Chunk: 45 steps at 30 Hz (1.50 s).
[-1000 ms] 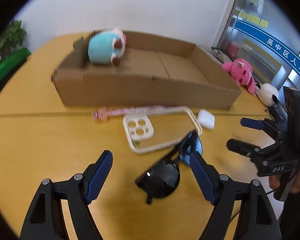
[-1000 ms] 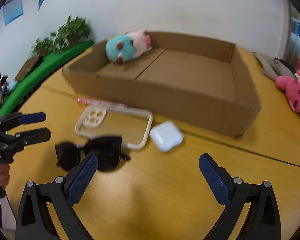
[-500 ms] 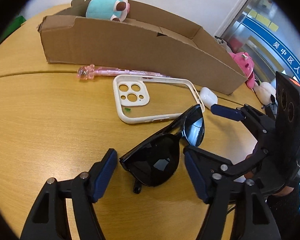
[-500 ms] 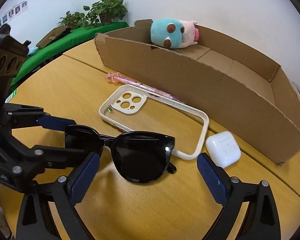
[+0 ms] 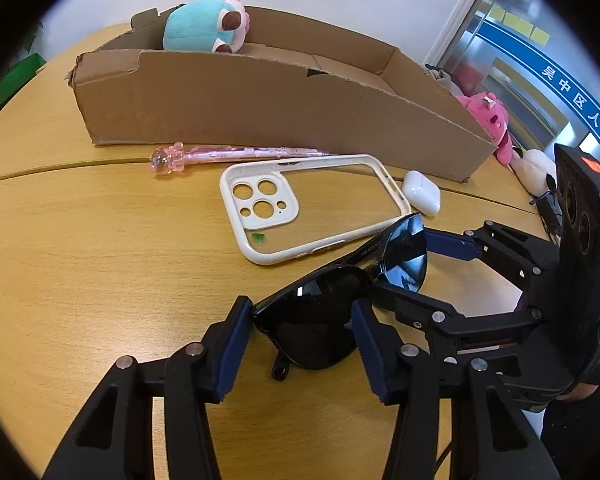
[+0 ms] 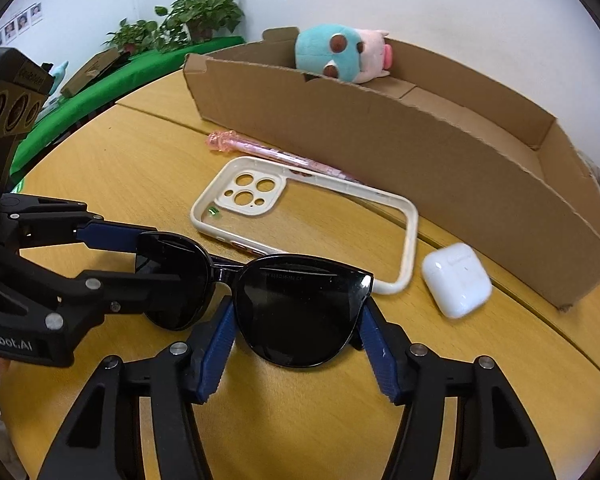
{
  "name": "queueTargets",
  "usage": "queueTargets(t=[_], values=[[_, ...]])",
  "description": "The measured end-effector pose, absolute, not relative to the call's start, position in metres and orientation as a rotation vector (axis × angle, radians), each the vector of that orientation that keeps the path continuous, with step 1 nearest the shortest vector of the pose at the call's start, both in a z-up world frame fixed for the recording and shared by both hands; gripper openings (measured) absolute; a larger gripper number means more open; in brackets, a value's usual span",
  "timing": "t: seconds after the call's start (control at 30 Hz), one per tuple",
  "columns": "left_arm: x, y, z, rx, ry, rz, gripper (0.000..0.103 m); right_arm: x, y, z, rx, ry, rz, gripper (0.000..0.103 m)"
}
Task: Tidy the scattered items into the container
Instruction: 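Close the right gripper on the bridge of the black sunglasses, then lift the sunglasses with the right gripper and carry them over the box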
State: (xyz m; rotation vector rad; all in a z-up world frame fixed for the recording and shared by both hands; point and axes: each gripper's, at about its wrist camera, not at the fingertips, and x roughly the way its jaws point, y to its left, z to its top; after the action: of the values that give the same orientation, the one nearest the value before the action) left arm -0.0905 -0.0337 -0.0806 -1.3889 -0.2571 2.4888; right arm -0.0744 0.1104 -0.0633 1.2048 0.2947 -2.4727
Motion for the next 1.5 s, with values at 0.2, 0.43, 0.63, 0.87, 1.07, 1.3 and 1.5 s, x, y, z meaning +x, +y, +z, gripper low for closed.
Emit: queueTargets(t=[0.2, 0.43, 0.63, 0.87, 1.07, 1.3, 1.5], values=[[-0.091, -0.030, -0.056, -1.308, -0.252, 2.509, 0.046, -0.063, 0.115, -0.042, 1.142, 0.282, -2.575, 0.065], [-0.099, -0.027, -0.016, -1.184, -0.269, 2.547, 0.046, -0.060, 0.118, -0.004, 1.016, 0.263, -2.680, 0.065], [-0.112, -0.028, 0.011, -1.101, -0.301, 2.559, 0.046, -0.067, 0.122, 0.026, 0.925, 0.225, -2.749, 0.065], [-0.121, -0.032, 0.020, -1.055, -0.377, 2.512, 0.046, -0.076, 0.138, 0.042, 0.876, 0.078, -2.777, 0.064], [-0.125, -0.028, 0.018, -1.058, -0.393, 2.480, 0.046, -0.082, 0.150, 0.045, 0.893, 0.027, -2.789, 0.064], [-0.135, -0.017, 0.024, -1.042, -0.312, 2.514, 0.068, -0.097, 0.153, 0.053, 0.896, -0.011, -2.801, 0.064], [-0.138, -0.006, 0.027, -0.902, -0.065, 2.554, 0.071, -0.111, 0.159, 0.064, 0.921, -0.059, -2.781, 0.064]])
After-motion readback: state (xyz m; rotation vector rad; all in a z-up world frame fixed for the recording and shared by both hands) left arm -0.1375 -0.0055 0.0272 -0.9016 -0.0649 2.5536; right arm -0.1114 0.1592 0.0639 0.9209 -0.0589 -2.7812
